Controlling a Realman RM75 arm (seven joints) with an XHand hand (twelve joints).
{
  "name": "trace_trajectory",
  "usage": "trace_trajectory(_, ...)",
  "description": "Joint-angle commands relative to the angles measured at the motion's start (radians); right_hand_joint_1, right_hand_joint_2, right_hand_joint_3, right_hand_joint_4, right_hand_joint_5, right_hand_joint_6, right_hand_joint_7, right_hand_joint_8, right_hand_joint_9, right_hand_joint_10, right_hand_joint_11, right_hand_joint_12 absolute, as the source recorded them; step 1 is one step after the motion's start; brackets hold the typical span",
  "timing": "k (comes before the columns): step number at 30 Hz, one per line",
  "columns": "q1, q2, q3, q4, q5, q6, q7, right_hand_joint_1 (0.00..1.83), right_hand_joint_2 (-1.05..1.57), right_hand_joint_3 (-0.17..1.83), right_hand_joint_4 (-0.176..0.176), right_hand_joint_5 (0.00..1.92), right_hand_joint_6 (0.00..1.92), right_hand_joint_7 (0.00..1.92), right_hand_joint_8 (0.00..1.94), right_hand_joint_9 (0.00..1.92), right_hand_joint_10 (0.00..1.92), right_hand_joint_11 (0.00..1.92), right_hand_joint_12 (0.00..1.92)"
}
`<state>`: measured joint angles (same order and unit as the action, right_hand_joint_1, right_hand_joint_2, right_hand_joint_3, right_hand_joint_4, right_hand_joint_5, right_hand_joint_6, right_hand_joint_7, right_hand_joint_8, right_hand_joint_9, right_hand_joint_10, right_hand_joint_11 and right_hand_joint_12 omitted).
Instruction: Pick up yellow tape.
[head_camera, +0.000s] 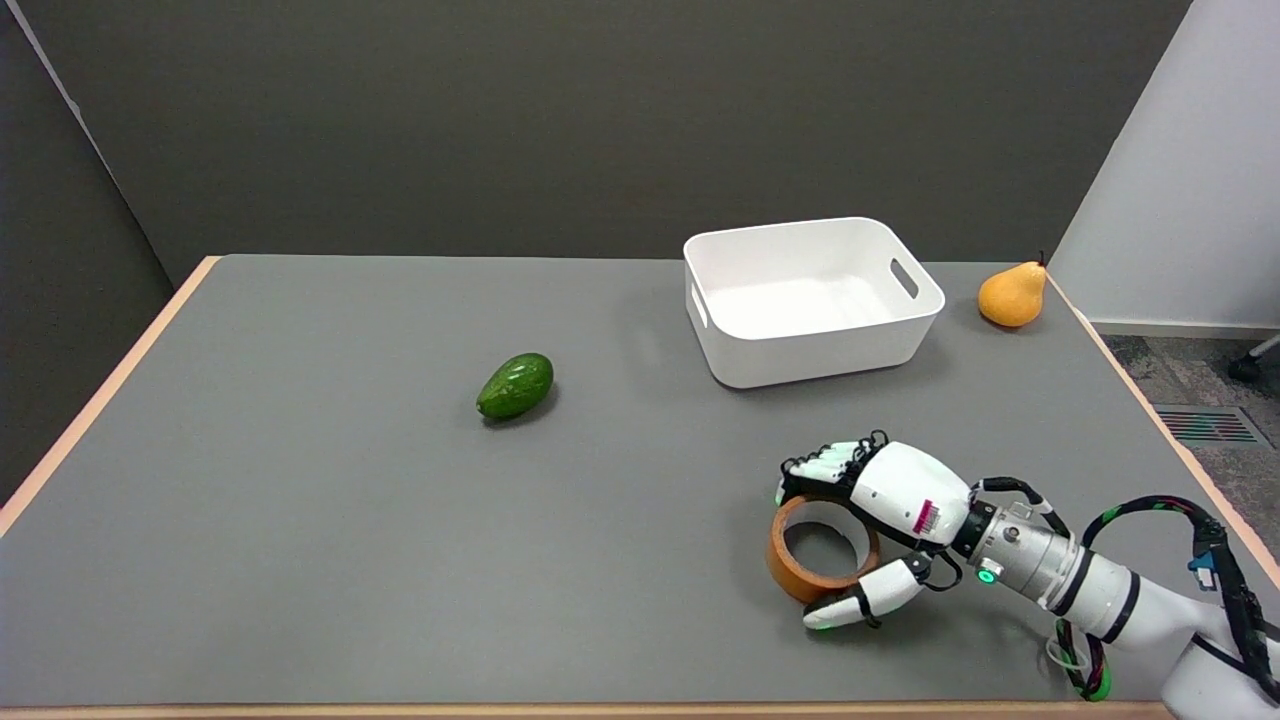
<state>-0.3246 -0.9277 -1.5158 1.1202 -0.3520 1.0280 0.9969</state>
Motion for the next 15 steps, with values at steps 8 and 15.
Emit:
trace_trajectory(8, 0.102, 0.025, 0.081, 0.115, 0.041, -0.003, -0.038, 1.2, 1.2, 0.13, -0.176, 0.55, 1.47, 0.87, 1.39, 0.86, 1.35, 0.79, 1.78)
trace_trajectory(15, 0.188, 0.056, 0.166, 0.227, 0.089, -0.095, -0.059, 1.2, 1.17, 0.17, -0.176, 0.57, 1.46, 0.88, 1.39, 0.87, 1.36, 0.8, 1.8)
